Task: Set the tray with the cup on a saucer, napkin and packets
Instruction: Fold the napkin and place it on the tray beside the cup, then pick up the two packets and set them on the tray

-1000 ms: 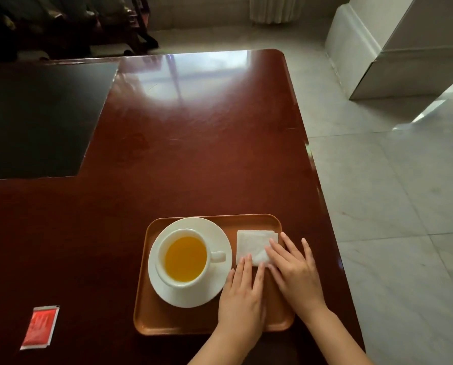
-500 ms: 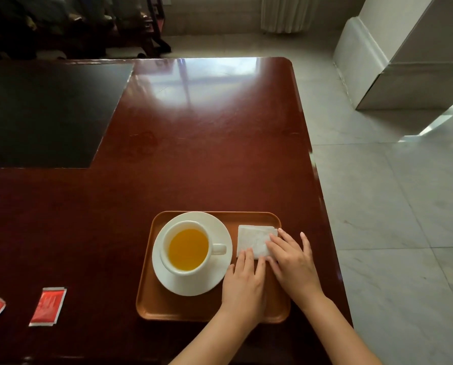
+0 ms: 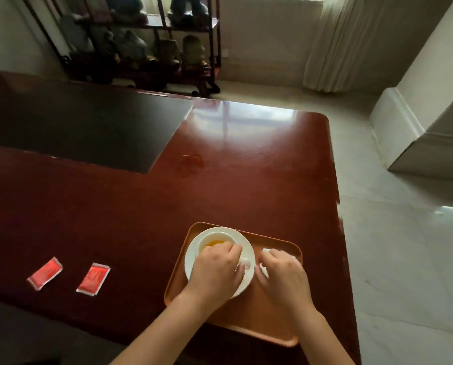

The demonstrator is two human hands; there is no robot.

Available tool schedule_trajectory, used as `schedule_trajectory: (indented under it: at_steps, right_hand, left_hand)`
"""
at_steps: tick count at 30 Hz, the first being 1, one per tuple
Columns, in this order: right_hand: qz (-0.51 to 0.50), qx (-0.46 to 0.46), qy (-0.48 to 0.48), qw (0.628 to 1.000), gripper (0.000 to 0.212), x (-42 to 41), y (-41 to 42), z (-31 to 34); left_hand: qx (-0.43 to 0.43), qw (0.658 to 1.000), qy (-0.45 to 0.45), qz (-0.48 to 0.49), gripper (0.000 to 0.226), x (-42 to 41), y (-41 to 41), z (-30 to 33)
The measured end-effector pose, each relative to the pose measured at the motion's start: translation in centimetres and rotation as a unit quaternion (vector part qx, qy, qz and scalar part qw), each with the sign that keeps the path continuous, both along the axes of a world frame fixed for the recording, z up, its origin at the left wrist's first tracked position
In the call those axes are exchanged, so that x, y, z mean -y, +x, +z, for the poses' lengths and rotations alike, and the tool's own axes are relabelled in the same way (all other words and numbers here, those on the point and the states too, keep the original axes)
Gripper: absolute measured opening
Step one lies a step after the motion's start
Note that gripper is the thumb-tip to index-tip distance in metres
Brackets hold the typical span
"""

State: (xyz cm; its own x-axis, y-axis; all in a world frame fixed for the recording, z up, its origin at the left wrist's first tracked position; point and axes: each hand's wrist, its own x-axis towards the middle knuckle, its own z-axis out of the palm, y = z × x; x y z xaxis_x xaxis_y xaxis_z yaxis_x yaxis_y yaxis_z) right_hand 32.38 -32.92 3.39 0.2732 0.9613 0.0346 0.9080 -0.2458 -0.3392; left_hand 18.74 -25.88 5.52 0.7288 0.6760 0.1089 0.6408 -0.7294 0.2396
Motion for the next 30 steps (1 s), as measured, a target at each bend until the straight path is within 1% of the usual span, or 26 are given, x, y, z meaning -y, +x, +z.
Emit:
schedule_trajectory:
  at_steps: [5,9,13,16,18,20,22,26,28,30]
  right_hand:
    - [0.071,0.008,0.029,0.997,0.015,-4.0,-5.5,2.4]
    - [0.111,0.024,0.021,0.993,0.015,-6.7,-9.7,3.3]
    - [0.146,0.043,0.02,0.988,0.022,-9.1,-14.3,3.7]
    - [0.159,0.052,0.007,0.986,0.025,-11.2,-17.9,3.4]
    - [0.156,0.055,-0.007,0.986,0.021,-12.8,-20.4,2.6]
    - [0.148,0.052,-0.019,0.987,0.019,-14.3,-23.3,1.6]
    - [0.144,0.055,-0.037,0.987,0.022,-15.2,-25.9,0.5]
    - [0.109,0.049,-0.078,0.99,0.021,-16.3,-30.9,-1.2]
    - [0.089,0.047,-0.094,0.99,0.024,-16.4,-32.7,-1.8]
    - [0.069,0.049,-0.101,0.991,0.03,-16.4,-34.0,-2.2]
  left_hand:
    - [-0.032,0.996,0.015,0.078,0.025,-2.3,-6.5,0.8]
    - [-0.041,0.989,0.019,0.138,0.025,-3.9,-11.6,0.8]
    - [-0.035,0.985,0.024,0.169,0.028,-6.1,-16.9,0.4]
    - [-0.038,0.984,0.011,0.174,0.031,-8.1,-20.8,-0.2]
    - [-0.043,0.983,0.0,0.177,0.032,-9.8,-23.8,-1.0]
    - [-0.041,0.985,-0.018,0.164,0.032,-11.6,-27.0,-1.9]
    - [-0.038,0.988,-0.035,0.146,0.031,-12.8,-29.7,-2.6]
    - [-0.071,0.987,-0.085,0.116,0.035,-15.1,-35.0,-4.1]
    - [-0.088,0.986,-0.101,0.096,0.035,-16.1,-37.2,-4.5]
    - [-0.086,0.989,-0.1,0.073,0.034,-17.1,-38.9,-4.8]
